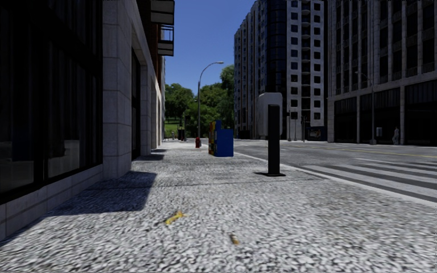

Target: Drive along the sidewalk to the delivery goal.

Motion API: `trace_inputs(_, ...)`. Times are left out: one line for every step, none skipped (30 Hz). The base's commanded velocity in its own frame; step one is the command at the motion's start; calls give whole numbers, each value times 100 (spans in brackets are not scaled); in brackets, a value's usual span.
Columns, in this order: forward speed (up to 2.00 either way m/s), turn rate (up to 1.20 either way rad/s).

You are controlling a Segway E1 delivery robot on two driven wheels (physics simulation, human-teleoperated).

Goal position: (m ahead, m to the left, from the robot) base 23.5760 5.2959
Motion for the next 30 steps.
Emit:
trace_inputs(200, 29)
trace_inputs(200, 29)
trace_inputs(200, 29)
trace_inputs(200, 29)
trace_inputs(200, 29)
trace_inputs(200, 30)
trace_inputs(200, 31)
trace_inputs(200, 31)
trace_inputs(200, 33)
trace_inputs(200, 34)
trace_inputs(200, 36)
trace_inputs(200, 36)
trace_inputs(200, 36)
trace_inputs(200, 37)
trace_inputs(200, 37)
trace_inputs(200, 37)
trace_inputs(200, 37)
trace_inputs(200, 37)
trace_inputs(200, 37)
trace_inputs(200, 37)
trace_inputs(200, 37)
trace_inputs(200, 37)
trace_inputs(200, 37)
trace_inputs(200, 37)
trace_inputs(200, 37)
trace_inputs(200, 37)
trace_inputs(200, 0)
trace_inputs(200, 0)
trace_inputs(200, 0)
trace_inputs(200, 0)
